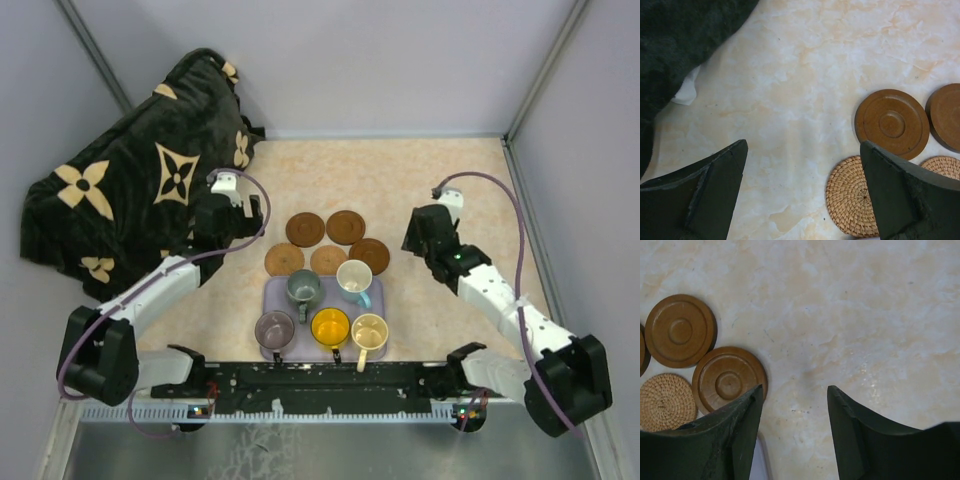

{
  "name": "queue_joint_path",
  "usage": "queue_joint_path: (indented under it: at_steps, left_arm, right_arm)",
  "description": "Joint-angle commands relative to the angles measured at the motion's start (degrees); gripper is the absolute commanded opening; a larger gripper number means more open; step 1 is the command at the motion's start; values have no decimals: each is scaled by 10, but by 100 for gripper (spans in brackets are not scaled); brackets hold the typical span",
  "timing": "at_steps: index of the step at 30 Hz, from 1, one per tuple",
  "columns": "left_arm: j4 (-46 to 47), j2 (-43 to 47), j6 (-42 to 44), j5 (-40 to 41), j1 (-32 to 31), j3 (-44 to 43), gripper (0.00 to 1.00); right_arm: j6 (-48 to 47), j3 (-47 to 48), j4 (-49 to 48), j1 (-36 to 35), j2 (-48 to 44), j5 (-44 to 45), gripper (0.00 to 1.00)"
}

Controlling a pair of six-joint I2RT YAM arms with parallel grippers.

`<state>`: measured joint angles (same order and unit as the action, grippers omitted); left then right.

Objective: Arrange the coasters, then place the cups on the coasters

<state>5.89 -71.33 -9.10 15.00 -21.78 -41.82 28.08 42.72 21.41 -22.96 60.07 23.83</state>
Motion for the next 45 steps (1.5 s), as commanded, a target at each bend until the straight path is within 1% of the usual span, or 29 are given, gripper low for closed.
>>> queue_joint_path:
  at_steps: [1,7,18,21,26,32,35,39,41,43,45]
  left_arm:
    - [19,-28,-13,-28,-2,4,99]
    - [12,-46,-34,-23,-2,4,100]
    - [24,-51,-48,2,-2,28,100]
    - [26,-58,-52,2,-2,27,100]
    - [26,-69,-56,6,-2,24,100]
    - [25,-74,-56,12,-1,18,100]
    - [24,-75,-58,17,-2,15,100]
    - [24,-76,-60,20,-1,14,99]
    - [23,-77,-60,21,-2,15,94]
    - [21,-79,-59,23,-2,15,90]
    - [19,-83,-59,27,-1,13,84]
  right_arm:
    - [3,-2,-56,-39,47,-14,56]
    - [3,11,-92,-54,130,-38,57]
    - [1,39,-148,-63,251,-86,56]
    - [-4,52,-152,-68,277,-91,56]
    - [-9,65,-153,-77,308,-94,64]
    - [1,68,-131,-82,332,-70,64]
    - [12,69,-108,-82,341,-48,62]
    - [29,73,-73,-82,368,-6,57]
    - [39,77,-51,-82,376,22,53]
    - [49,83,-36,-81,381,50,45]
    - [62,96,-16,-79,388,78,40]
